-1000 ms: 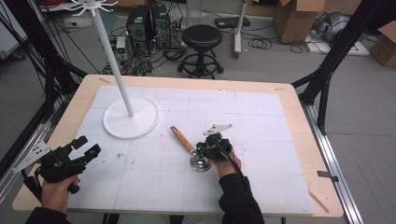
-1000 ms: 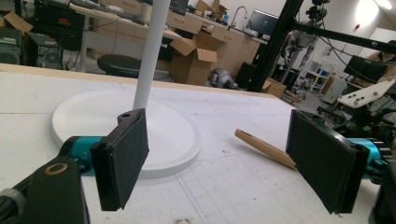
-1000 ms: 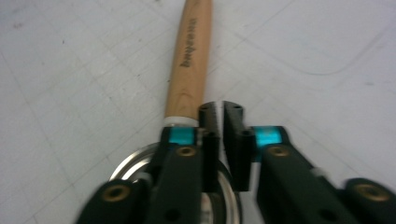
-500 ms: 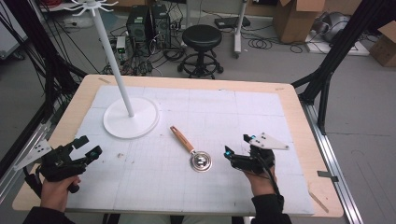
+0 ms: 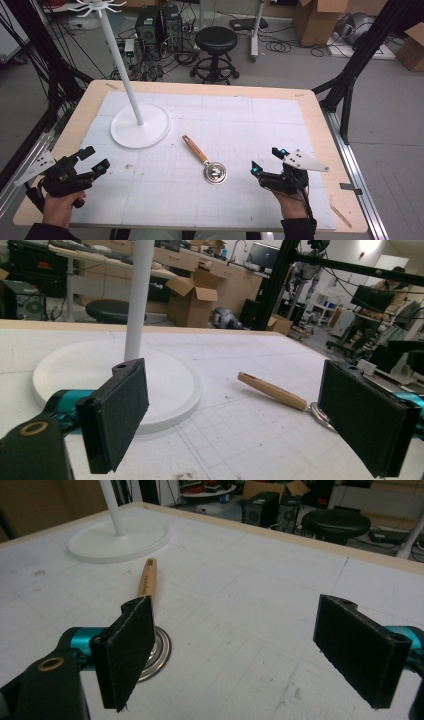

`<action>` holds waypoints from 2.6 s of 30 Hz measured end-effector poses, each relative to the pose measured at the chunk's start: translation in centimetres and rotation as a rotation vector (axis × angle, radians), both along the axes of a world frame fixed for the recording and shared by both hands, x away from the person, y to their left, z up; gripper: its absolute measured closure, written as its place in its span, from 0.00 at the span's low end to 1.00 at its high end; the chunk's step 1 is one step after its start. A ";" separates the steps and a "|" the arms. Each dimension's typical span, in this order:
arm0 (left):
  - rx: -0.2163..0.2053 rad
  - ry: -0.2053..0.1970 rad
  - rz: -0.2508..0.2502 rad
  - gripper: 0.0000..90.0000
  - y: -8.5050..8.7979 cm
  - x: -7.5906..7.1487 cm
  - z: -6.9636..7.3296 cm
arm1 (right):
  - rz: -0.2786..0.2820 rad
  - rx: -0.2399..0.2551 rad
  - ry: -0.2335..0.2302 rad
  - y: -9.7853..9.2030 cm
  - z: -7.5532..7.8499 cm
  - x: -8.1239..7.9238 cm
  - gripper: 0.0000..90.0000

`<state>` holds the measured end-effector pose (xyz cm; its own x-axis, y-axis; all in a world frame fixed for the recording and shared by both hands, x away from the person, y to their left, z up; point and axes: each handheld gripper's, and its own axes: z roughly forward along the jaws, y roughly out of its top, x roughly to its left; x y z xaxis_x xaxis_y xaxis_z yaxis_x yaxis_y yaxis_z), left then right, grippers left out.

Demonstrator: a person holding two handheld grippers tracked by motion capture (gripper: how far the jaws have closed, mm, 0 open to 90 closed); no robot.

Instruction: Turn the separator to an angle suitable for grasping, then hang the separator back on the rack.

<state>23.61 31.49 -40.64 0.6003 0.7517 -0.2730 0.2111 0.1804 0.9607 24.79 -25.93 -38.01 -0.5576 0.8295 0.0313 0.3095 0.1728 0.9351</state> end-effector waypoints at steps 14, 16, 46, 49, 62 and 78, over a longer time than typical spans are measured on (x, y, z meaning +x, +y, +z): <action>-0.004 -0.011 -0.008 0.15 -0.3 0.0 -0.1 | 0.003 0.045 -0.016 1.3 0.7 0.5 0.18; -0.019 -0.014 -0.004 0.15 -0.1 0.0 -0.1 | 0.017 0.040 -0.016 1.9 0.7 0.8 0.18; -0.012 0.001 -0.027 0.15 -0.3 0.2 -0.1 | 0.194 -0.146 0.205 16.8 -1.3 11.4 0.26; -0.014 0.004 -0.028 0.15 -0.3 0.2 -0.1 | 0.197 -0.162 0.259 17.9 -2.3 12.2 0.29; -0.017 0.007 -0.034 0.15 -0.3 0.2 -0.2 | 0.202 -0.298 0.333 19.7 -5.2 13.4 0.44; -0.024 0.007 -0.034 0.15 -0.2 0.2 -0.2 | 0.205 -0.363 0.332 20.4 -5.6 13.2 0.71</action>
<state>23.83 31.26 -40.81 0.6234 0.7242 -0.2948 0.2243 0.1956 0.9547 37.99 -5.53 -43.66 -0.7184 0.6948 -0.0352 0.5047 0.5554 0.6609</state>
